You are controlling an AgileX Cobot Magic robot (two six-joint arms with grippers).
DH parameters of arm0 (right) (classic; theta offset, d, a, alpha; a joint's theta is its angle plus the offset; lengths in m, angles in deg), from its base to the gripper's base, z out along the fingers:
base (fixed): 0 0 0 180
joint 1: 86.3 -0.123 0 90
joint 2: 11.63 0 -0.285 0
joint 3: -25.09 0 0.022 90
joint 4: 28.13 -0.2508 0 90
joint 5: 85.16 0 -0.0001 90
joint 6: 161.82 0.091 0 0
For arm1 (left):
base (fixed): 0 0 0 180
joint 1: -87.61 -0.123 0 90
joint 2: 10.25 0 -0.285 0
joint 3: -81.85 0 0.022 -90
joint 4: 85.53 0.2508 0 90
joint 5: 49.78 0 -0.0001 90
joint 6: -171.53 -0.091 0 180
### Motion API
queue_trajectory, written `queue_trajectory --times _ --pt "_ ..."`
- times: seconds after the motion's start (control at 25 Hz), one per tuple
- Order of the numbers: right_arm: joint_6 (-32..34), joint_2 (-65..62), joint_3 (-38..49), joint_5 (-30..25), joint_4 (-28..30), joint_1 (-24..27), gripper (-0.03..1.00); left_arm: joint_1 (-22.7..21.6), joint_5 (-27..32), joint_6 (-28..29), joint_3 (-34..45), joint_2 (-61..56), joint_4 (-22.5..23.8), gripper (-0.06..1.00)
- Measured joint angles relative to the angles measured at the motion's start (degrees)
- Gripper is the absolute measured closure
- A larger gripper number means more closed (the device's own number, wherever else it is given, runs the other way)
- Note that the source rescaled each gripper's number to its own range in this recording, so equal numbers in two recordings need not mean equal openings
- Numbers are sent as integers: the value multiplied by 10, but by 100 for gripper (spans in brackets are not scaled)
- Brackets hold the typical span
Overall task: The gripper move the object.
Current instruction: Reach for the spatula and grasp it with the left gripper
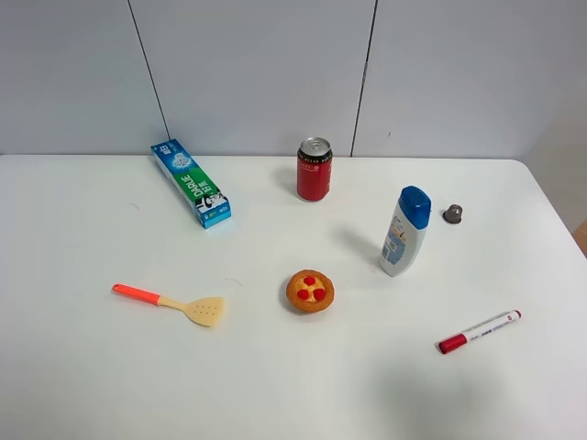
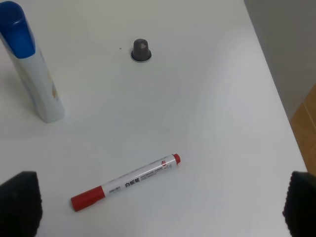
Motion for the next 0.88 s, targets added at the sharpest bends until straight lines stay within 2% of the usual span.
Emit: queue_trajectory --times 0.68,0.88 --pt "0 0 0 0 0 0 -3 0 0 0 0 0 0 -6" --pt "0 0 0 0 0 0 -3 0 9 0 -14 49 2 -6"
